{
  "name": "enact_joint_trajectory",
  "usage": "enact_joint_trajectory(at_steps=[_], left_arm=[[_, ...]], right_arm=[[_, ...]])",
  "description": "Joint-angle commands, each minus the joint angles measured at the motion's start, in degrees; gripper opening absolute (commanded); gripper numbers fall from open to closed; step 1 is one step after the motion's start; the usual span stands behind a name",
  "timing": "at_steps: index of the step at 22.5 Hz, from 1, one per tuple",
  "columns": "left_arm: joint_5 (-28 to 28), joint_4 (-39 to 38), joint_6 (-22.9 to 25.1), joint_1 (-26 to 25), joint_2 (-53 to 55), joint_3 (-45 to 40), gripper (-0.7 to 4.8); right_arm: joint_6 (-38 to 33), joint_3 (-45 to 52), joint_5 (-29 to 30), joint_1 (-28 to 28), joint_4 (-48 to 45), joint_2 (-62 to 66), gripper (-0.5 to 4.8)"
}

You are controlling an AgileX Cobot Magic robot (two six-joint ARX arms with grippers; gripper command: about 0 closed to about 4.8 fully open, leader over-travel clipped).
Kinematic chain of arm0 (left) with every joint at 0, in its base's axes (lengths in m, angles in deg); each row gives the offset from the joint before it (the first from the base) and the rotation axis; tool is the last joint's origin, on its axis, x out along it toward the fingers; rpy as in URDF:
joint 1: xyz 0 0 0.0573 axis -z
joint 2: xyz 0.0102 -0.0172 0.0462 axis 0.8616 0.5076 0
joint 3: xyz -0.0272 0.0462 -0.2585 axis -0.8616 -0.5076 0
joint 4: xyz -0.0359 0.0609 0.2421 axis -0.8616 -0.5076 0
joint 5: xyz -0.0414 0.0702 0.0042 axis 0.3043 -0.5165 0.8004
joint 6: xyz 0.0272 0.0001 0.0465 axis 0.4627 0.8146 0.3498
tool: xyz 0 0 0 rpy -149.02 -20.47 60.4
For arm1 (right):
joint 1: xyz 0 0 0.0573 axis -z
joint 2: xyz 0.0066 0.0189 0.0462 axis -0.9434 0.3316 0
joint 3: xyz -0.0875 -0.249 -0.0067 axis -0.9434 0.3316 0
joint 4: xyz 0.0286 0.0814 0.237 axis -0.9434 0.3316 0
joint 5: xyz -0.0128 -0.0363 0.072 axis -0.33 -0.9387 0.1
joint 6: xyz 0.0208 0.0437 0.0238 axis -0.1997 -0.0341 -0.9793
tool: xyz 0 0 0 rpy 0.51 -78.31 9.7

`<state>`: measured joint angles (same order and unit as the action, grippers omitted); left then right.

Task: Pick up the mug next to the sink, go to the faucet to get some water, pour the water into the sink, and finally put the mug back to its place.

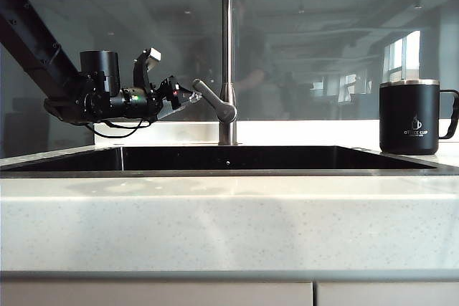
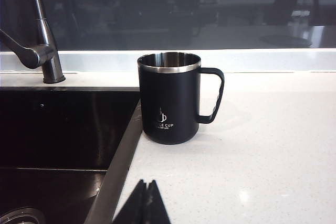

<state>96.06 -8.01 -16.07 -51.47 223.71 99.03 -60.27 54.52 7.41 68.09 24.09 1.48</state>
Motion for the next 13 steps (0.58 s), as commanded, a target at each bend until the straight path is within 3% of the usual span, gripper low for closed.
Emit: enact_joint_trajectory(at_steps=[1, 9, 13], left_arm=[[-0.6, 0.7, -0.1, 0.0, -0.3, 0.1, 3.71], [-7.4, -0.6, -0.1, -0.1, -0.9, 0.1, 3.71], [-21.9, -15.0, 0.0, -0.2, -7.2, -0.2, 3.71]], right_arm=[[0.2, 0.2, 0.1, 0.0, -0.9, -0.1, -0.06], [0.2, 0.2, 0.1, 0.0, -0.9, -0.1, -0.06], [0.2, 0.2, 0.0, 0.0, -0.9, -0.1, -0.06]])
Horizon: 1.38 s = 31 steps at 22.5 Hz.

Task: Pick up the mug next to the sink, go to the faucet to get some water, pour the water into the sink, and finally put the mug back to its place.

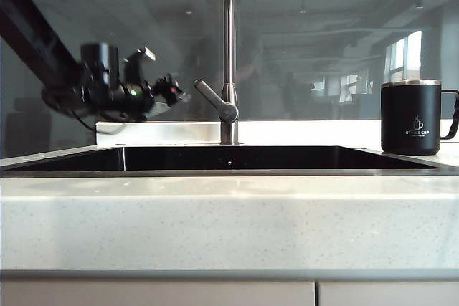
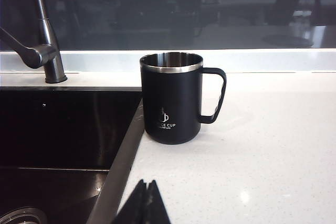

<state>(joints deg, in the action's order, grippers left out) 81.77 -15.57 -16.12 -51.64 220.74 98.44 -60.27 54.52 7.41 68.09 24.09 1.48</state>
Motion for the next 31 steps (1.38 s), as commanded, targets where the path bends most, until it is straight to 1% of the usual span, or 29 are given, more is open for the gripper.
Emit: enact_joint_trajectory(at_steps=[1, 3, 5, 7, 9, 10, 11, 13, 14, 16, 17, 19, 22, 24, 25, 26, 27, 28, 31], left_arm=[[-10.5, -10.6, 0.1, -0.1, -5.7, 0.4, 3.71], [-17.8, -17.7, 0.1, -0.1, -9.1, 0.5, 3.71], [-23.1, -22.6, 0.2, -0.1, -11.8, 0.4, 3.71], [-29.7, -27.8, 0.2, -0.1, -15.2, 0.5, 3.71], [-33.3, -31.4, 0.2, -0.1, -18.2, 0.4, 3.71], [-35.6, -33.7, 1.2, -0.1, -20.5, 0.4, 3.71], [-36.7, -35.1, 1.9, -0.1, -22.3, 0.4, 3.71], [-36.8, -38.1, 2.3, -0.1, -25.4, 0.5, 3.58], [-36.4, -39.7, 2.6, -0.1, -27.4, 0.5, 3.23], [-34.8, -44.0, 2.6, 0.1, -32.3, 0.5, 1.69], [-33.1, -46.9, 2.6, 0.2, -35.2, 0.5, 0.1], [-31.1, -50.7, 2.7, 0.2, -39.5, 0.5, -0.06], [-31.3, -58.0, 3.3, 0.2, -45.9, 0.4, -0.06], [-32.4, -61.2, 6.9, 0.2, -48.9, 0.4, -0.06], [-32.7, -63.7, 10.3, 0.2, -51.8, -0.1, -0.06], [-32.7, -64.2, 11.8, 0.2, -53.3, -0.8, -0.06], [-32.6, -64.2, 15.3, 0.9, -57.2, -3.6, -0.06], [-32.6, -64.2, 16.8, 1.1, -59.5, -5.6, -0.06], [-32.8, -63.5, 19.3, 1.1, -70.0, -16.4, -0.06]], right_arm=[[0.2, 0.2, 0.0, 0.0, -0.9, -0.1, -0.05], [0.2, 0.2, 0.0, 0.0, -0.9, -0.1, -0.05], [0.2, 0.2, 0.0, 0.0, -0.9, -0.1, -0.06], [0.2, 0.2, 0.0, 0.0, -0.8, -0.1, -0.06], [0.2, 0.2, 0.0, 0.0, -0.8, -0.1, -0.06], [0.2, 0.2, 0.0, 0.0, -0.8, -0.1, -0.05], [0.2, 0.2, 0.0, 0.0, -0.8, -0.1, -0.05], [0.2, 0.2, 0.0, 0.0, -0.8, -0.1, -0.05], [0.2, 0.2, 0.0, 0.0, -0.8, -0.1, -0.05], [0.2, 0.2, 0.0, 0.0, -0.8, -0.1, -0.05], [0.2, 0.2, 0.0, 0.0, -0.8, -0.1, -0.05], [0.2, 0.2, 0.0, 0.0, -0.8, -0.1, -0.05], [0.2, 0.2, 0.0, 0.0, -0.8, -0.1, -0.05], [0.2, 0.2, 0.0, 0.0, -0.8, -0.1, -0.05], [0.2, 0.2, 0.0, 0.0, -0.8, -0.1, -0.06], [0.2, 0.2, 0.0, 0.0, -0.8, -0.1, -0.05], [0.2, 0.2, 0.0, 0.0, -0.7, -0.1, -0.05], [0.2, 0.2, 0.0, 0.0, -0.7, -0.1, -0.05], [0.2, 0.2, 0.0, 0.0, -0.7, -0.1, -0.05]])
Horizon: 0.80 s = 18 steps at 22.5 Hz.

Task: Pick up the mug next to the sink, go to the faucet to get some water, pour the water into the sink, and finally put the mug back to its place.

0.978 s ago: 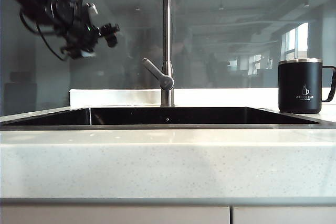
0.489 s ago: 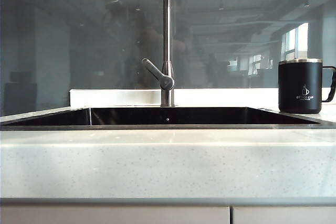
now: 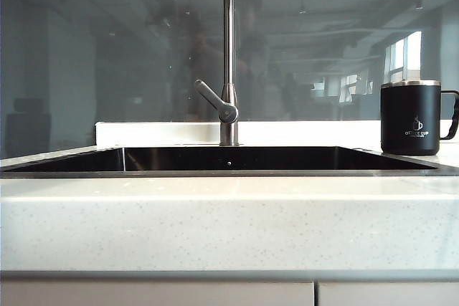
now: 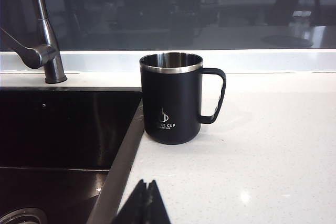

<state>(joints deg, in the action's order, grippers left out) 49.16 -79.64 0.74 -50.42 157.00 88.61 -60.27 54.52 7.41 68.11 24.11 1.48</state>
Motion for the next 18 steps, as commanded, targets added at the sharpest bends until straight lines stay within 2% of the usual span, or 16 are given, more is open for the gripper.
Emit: enact_joint_trajectory(at_steps=[1, 7, 8, 11, 13, 15, 18], left_arm=[[-0.2, 1.5, 2.6, -0.1, -9.2, -10.0, -0.06], [-0.2, 20.0, 4.6, -0.6, -31.7, -42.6, -0.06], [-0.2, 23.0, 3.7, -0.6, -37.1, -50.0, -0.06], [-0.2, 25.5, 1.0, -0.6, -48.4, -63.0, -0.06], [-0.2, 25.8, 0.9, -0.6, -54.1, -68.5, -0.06], [-0.2, 25.9, -1.2, -0.6, -61.6, -75.1, -0.06], [-3.8, 29.1, -5.4, -0.6, -69.8, -84.1, -0.06]], right_arm=[[0.2, 0.2, 0.0, 0.0, -0.6, -0.1, -0.05], [0.2, 0.2, 0.0, 0.0, -0.6, -0.1, -0.05], [0.2, 0.2, 0.0, -0.1, -0.6, -0.1, -0.05], [0.2, 0.2, 0.0, 0.0, -0.6, -0.1, -0.05], [0.2, 0.2, 0.0, -0.1, -0.6, -0.1, -0.06], [0.2, 0.2, 0.0, -0.1, -0.6, -0.1, -0.06], [0.2, 0.2, 0.0, 0.0, -0.6, -0.1, -0.05]])
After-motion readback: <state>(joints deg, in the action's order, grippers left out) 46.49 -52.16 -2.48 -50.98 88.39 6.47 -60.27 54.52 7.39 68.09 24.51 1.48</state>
